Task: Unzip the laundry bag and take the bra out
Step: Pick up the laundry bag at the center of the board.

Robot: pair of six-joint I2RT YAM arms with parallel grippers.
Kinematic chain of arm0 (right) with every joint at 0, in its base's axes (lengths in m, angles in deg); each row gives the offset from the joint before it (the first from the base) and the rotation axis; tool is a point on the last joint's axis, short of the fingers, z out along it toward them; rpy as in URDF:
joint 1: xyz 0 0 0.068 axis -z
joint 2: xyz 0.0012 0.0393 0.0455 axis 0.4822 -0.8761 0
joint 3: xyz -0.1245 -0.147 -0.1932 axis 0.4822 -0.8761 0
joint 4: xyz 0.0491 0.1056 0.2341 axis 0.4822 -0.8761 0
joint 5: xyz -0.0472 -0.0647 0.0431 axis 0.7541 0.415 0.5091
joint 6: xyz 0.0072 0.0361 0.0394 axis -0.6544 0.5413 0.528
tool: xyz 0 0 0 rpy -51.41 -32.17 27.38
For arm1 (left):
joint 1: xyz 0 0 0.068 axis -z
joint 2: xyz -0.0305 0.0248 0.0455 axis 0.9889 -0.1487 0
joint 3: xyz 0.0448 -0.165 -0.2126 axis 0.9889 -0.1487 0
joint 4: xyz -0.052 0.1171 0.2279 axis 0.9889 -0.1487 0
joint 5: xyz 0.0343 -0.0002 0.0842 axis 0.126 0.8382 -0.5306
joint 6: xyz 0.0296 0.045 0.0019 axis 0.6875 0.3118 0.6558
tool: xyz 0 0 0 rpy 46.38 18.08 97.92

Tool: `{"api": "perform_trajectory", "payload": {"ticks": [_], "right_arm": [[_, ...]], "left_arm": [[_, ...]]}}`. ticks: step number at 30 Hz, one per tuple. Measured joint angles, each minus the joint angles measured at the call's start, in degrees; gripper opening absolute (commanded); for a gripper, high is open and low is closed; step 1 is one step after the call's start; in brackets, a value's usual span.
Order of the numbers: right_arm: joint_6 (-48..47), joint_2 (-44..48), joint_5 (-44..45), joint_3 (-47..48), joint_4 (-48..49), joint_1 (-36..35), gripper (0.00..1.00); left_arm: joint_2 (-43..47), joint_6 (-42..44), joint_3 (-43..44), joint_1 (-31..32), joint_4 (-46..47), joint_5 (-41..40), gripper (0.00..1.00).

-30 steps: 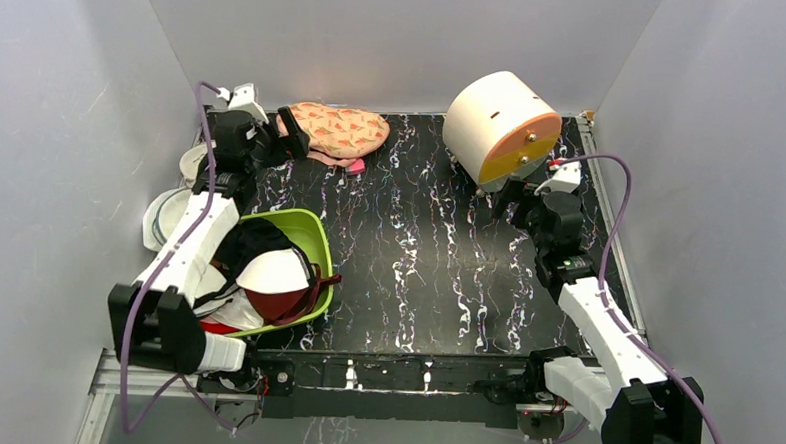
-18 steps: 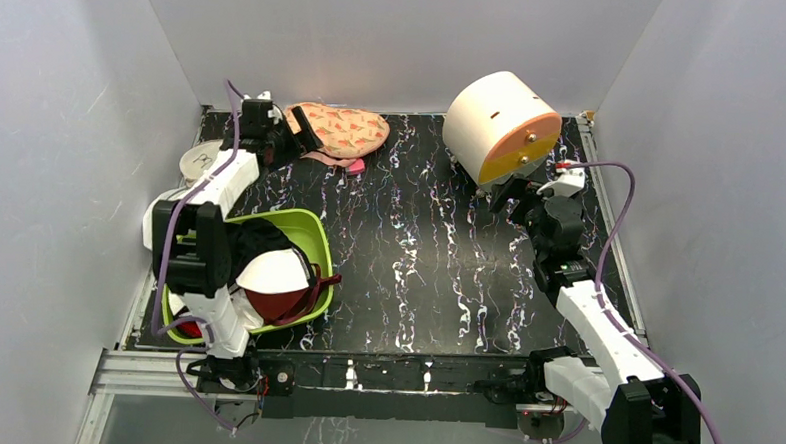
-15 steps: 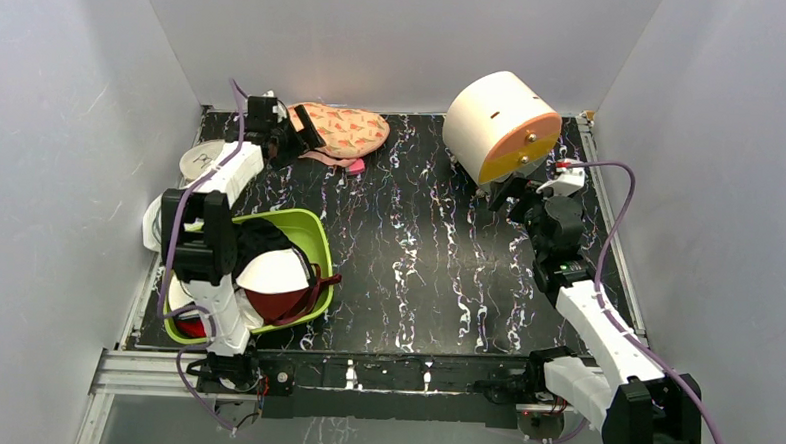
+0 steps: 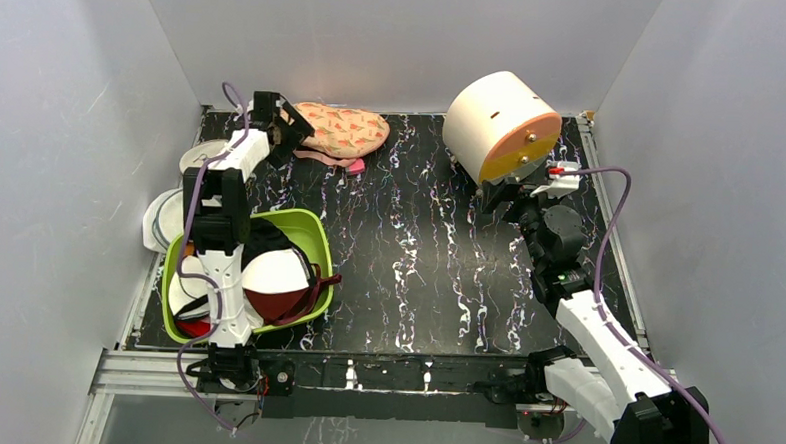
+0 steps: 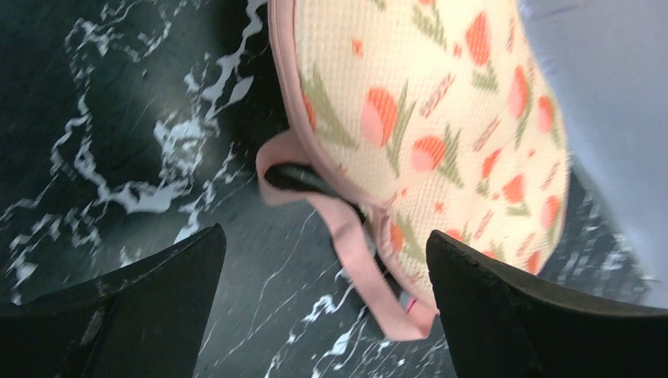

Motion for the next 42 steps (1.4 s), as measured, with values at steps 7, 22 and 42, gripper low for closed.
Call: {"api": "perform_trajectory", "payload": {"ticks": [7, 22, 42], "right_arm": [[-2.5, 0.9, -0.5, -0.7, 1.0, -0.6, 0.98], [-4.1, 0.9, -0.9, -0.7, 0.5, -0.6, 0.98], [-3.6, -0.5, -0.7, -0.6, 0.0, -0.6, 0.98]], "left_arm": [[-4.2, -8.9, -3.7, -3.4, 16.6, 7.1, 0.95], [-12.2, -18.8, -1.6, -5.0, 31.4, 15.4, 0.32], [7.3, -18.6, -2.4, -5.6, 41.4, 36.5, 0.00]]}}
